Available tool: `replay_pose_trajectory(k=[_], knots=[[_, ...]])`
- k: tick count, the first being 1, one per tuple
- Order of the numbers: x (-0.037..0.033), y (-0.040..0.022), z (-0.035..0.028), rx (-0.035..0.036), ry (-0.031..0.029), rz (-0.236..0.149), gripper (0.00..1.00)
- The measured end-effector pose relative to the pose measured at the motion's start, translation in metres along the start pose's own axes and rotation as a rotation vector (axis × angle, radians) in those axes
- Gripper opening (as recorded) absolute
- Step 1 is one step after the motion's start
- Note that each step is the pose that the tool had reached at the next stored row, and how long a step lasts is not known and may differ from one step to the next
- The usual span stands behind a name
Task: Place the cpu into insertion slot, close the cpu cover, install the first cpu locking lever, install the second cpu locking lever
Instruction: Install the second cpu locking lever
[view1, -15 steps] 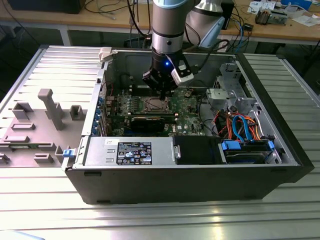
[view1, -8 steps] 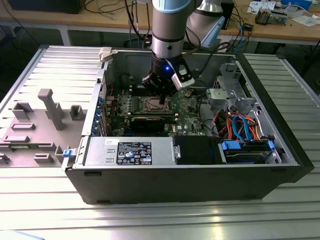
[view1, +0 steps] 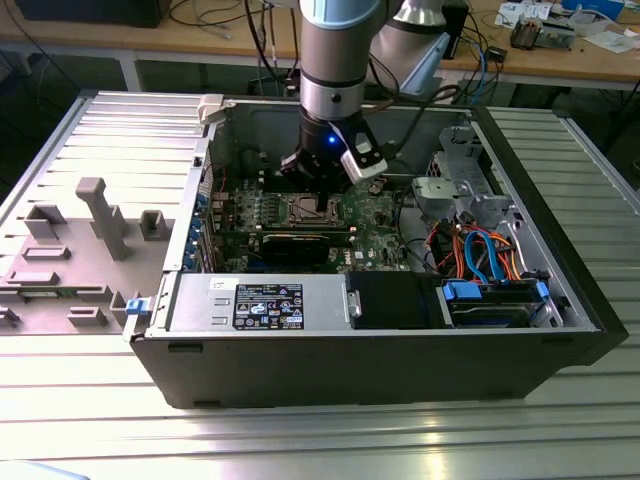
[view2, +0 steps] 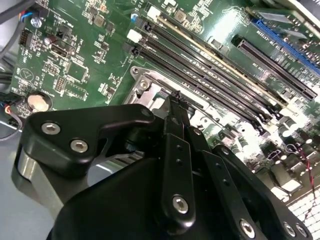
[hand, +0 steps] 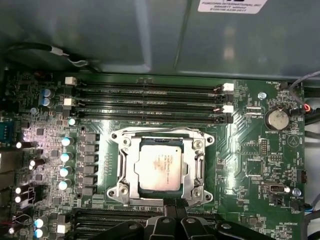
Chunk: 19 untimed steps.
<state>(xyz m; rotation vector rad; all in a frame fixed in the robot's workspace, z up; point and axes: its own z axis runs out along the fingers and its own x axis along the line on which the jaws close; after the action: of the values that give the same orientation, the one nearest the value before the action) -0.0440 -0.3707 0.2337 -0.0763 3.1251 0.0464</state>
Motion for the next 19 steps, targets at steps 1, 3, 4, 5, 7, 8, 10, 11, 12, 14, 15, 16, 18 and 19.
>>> replay_pose_trajectory(k=[1,3,4,5,7,8,10,11,12,14,15,16,18,19], knots=[[0.0005,-0.0002,0.0001,0.0,0.0001,-0.004,0.11],[0.002,-0.0021,0.0001,-0.0001,0.0002,-0.008,0.11],[0.0024,-0.0033,0.0001,-0.0002,0.0002,-0.009,0.11],[0.0028,-0.0042,0.0001,-0.0002,0.0002,-0.008,0.11],[0.0037,-0.006,0.0,-0.0005,0.0001,-0.008,0.11],[0.0051,-0.0066,0.0,-0.0011,0.0003,-0.008,0.11],[0.0088,-0.0068,-0.0001,-0.0043,0.0,-0.008,0.11],[0.0104,-0.0067,-0.0001,-0.006,0.0,-0.008,0.11],[0.0104,-0.0067,-0.0001,-0.0063,-0.0001,-0.008,0.11],[0.0105,-0.0068,-0.0001,-0.0062,-0.0001,-0.008,0.11],[0.0106,-0.0068,-0.0001,-0.0063,-0.0001,-0.008,0.11],[0.0107,-0.0068,-0.0001,-0.0063,-0.0001,-0.008,0.11],[0.0108,-0.0068,-0.0001,-0.0062,-0.0001,-0.008,0.11],[0.0109,-0.0068,-0.0001,-0.0063,-0.0001,-0.008,0.11]])
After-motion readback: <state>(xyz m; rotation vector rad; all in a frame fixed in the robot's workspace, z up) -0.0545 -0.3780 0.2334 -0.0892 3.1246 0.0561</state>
